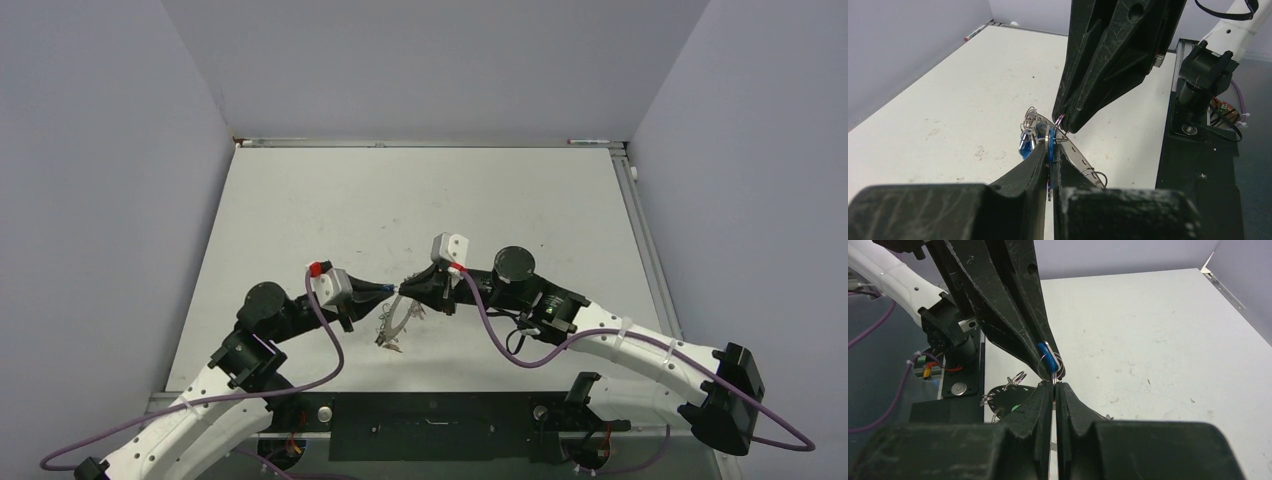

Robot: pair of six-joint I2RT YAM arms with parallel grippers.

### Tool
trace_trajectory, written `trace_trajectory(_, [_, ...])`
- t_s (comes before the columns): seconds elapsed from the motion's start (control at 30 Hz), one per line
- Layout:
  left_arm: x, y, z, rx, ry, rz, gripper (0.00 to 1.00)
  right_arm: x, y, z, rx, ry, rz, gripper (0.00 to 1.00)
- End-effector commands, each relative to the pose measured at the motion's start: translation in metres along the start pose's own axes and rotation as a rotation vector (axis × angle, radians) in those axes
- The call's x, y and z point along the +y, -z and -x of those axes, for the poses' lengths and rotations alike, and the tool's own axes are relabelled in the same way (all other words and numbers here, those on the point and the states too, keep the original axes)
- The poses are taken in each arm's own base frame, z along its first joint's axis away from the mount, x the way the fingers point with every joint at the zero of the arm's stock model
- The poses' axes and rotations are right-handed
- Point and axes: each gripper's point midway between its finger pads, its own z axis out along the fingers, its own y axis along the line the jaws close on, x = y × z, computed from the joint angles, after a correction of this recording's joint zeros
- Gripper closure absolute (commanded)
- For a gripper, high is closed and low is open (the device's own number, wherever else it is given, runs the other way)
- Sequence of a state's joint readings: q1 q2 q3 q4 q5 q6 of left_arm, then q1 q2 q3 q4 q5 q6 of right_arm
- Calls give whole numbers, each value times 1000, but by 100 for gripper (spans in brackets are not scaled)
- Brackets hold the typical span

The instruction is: Put the keys on the keyring

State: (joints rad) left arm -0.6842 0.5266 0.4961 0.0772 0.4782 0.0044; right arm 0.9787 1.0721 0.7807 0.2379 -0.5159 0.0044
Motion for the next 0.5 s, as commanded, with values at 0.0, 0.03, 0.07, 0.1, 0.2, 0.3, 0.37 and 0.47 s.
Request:
trace_trajectory(0.0, [-2,0,14,-34,-52,-7,100,3,3,34,-44,95,17,95])
trace_trajectory(0.03, [-1,0,13,-31,-54,2,100,1,6,36,-49,102,2,95])
trace_trajectory(0.07, [1,0,12,-27,-54,9,100,1,9,39,-62,110,-8,95])
trace_trajectory(0.1, [2,-1,10,-20,-51,16,100,1,11,43,-81,115,-16,95])
trace_trajectory(0.2, [-4,-3,8,-9,-43,-18,100,6,16,54,-145,117,-6,95])
trace_trajectory(0.3, [-10,-4,7,-12,-29,-51,100,11,17,59,-184,113,19,95])
trace_trajectory(0.37, [-8,-3,8,-15,-28,-42,100,12,21,63,-210,114,10,95])
trace_trajectory(0.47, [-8,-2,8,-19,-30,-34,100,6,30,68,-250,116,-41,95])
